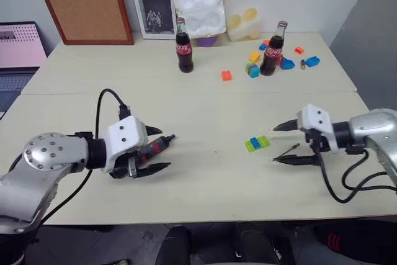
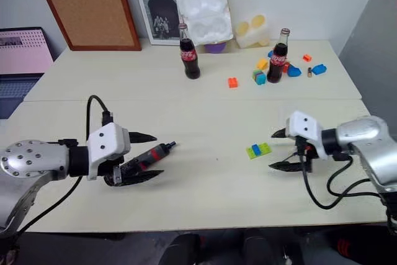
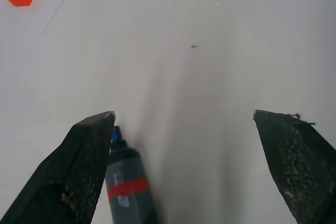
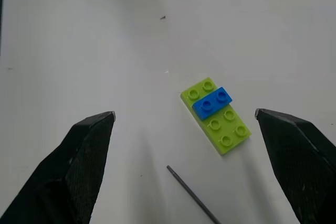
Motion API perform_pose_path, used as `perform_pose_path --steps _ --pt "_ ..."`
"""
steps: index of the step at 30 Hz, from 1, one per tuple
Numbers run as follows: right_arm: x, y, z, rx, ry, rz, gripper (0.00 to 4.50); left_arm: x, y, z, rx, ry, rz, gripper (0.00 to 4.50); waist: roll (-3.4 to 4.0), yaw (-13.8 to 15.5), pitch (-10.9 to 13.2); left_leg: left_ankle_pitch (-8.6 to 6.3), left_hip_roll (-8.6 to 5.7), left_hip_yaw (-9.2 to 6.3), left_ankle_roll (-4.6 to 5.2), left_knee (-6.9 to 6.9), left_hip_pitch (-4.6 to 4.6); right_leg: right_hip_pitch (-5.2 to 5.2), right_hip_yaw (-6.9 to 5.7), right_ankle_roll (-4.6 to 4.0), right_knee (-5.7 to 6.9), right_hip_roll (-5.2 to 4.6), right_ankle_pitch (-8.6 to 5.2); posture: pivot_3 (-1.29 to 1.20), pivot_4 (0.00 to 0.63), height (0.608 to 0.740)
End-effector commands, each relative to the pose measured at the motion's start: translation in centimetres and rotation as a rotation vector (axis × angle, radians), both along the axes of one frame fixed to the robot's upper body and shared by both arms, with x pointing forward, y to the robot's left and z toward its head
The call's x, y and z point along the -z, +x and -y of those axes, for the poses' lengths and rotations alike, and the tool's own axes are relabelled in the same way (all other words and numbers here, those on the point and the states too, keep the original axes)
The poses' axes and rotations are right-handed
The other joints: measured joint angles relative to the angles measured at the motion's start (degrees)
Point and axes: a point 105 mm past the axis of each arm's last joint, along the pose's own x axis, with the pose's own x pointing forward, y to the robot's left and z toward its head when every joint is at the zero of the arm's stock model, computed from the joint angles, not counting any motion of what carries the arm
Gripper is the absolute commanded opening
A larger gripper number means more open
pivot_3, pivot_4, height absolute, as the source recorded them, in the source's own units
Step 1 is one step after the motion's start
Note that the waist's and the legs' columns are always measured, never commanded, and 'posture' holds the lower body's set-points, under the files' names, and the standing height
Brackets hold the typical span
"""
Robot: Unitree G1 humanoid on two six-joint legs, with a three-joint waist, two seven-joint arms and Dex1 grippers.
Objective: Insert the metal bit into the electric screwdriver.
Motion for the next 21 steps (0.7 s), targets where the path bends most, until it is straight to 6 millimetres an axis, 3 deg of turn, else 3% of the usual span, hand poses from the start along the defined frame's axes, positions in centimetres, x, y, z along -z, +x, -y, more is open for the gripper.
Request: perform_pose_path --steps 1,9,16,19,21 --pt "0.6 1.4 -0.1 -0.025 -0.076 0.008 4.5 -0.3 0.0 1.1 0.045 0.009 0.047 4.37 -0.02 0.0 0.0 0.0 0.0 -0.02 0.0 0.0 -0.02 0.0 -0.01 0.0 0.0 0.0 0.0 0.0 0.15 0.74" --pt "3.2 5.0 -0.7 -0.077 -0.214 -0.044 4.5 0.5 0.2 2.7 0.089 0.001 0.056 4.37 -0.04 0.0 0.0 0.0 0.0 -0.04 0.0 0.07 -0.02 0.02 -0.01 0.02 0.03 0.02 0.03 0.0 0.15 0.74" --pt "4.5 6.2 -1.0 -0.11 -0.276 -0.11 4.5 0.4 0.3 3.1 0.094 0.0 0.061 4.37 -0.04 -0.1 0.0 0.0 0.0 -0.05 0.0 0.08 -0.02 0.02 -0.02 -0.24 0.04 0.03 0.18 0.0 0.15 0.74" --pt "4.8 6.3 -1.2 -0.135 -0.283 -0.119 4.11 0.5 0.2 3.1 0.091 0.003 0.062 4.5 -0.04 -0.1 0.0 0.0 0.0 -0.06 0.01 0.08 0.02 0.04 -0.03 -0.25 0.08 0.03 0.18 0.0 0.15 0.74" --pt "4.9 6.3 -1.3 -0.148 -0.282 -0.114 3.59 0.4 0.2 3.0 0.088 0.002 0.062 4.5 -0.05 -0.1 0.0 0.0 0.0 -0.07 0.01 0.09 0.04 0.04 -0.02 -0.24 0.12 0.04 0.18 0.0 0.15 0.74"
